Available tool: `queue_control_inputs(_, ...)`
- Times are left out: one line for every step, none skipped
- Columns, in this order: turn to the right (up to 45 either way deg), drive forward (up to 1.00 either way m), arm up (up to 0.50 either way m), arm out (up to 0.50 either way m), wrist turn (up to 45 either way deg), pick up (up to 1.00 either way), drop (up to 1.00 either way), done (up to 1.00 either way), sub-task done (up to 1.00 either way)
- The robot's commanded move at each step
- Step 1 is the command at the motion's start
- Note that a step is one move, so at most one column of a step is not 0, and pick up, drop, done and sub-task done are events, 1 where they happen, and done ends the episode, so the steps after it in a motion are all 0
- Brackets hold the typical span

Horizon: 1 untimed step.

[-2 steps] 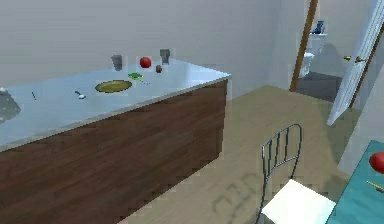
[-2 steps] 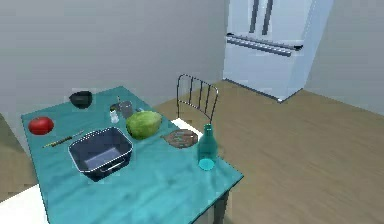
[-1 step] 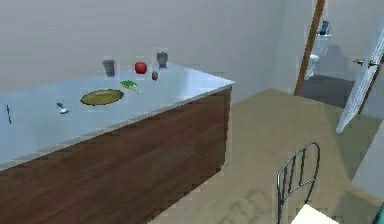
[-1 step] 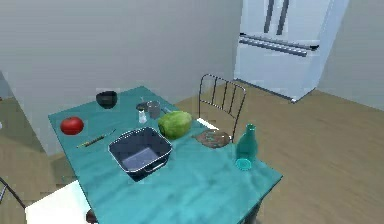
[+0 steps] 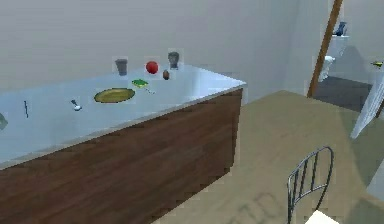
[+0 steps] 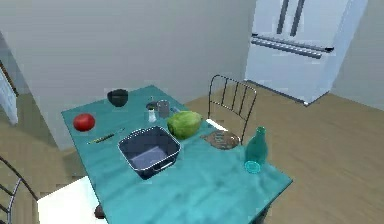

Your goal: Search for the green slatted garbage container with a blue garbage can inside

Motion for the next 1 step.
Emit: queue_control_inputs(0.0,0.75,0.00,0.00,0.0,0.00,0.00,0.00,0.00)
